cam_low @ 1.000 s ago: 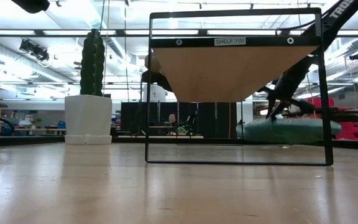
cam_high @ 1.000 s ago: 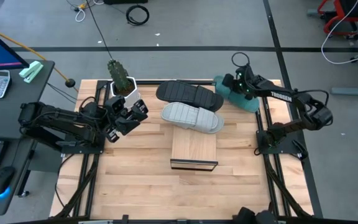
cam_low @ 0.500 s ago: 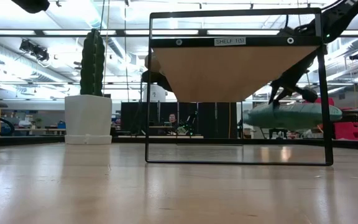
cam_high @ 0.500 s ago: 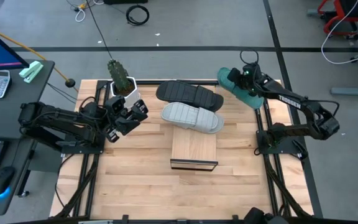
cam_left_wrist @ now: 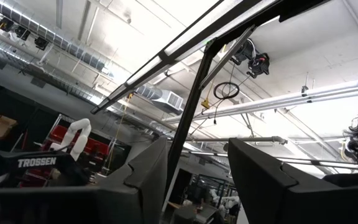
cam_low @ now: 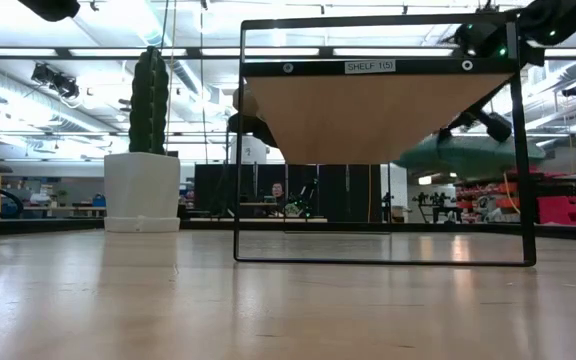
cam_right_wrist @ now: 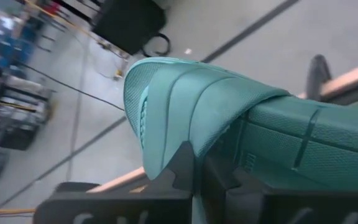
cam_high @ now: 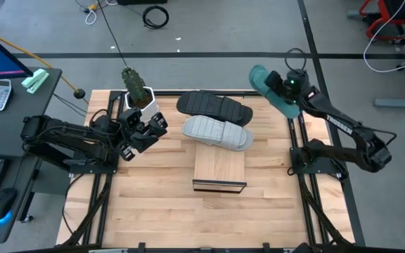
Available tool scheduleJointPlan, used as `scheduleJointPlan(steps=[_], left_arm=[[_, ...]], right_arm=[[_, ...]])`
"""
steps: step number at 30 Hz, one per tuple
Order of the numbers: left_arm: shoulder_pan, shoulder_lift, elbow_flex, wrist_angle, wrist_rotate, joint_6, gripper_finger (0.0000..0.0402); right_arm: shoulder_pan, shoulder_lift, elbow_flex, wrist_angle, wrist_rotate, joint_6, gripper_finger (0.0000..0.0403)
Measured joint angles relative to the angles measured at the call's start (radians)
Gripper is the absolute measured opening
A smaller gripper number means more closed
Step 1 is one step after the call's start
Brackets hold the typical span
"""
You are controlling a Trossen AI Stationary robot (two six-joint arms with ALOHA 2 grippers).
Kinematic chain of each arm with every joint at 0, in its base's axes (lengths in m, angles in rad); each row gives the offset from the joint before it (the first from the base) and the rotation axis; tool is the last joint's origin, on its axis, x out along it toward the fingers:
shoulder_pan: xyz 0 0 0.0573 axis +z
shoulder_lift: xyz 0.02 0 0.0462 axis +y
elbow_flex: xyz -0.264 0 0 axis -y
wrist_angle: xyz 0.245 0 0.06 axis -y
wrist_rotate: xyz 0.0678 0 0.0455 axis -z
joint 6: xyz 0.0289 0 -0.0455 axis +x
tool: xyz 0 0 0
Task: Pick and place slides into the shelf
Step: Put the green slides on the shelf
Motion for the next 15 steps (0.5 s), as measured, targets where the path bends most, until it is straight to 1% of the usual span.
scheduleJointPlan(steps=[8,15], left_arm=[[0.000,0.000,0.000,0.000,0.000,0.000,0.0175],[0.000,0.000,0.000,0.000,0.000,-0.001,0.0176]], right_arm=[[0.010,-0.087,0.006,0.092,-0.080,0.012,0.0011],[0.070,-0.108,0.102,0.092,-0.129,-0.009,0.0011]])
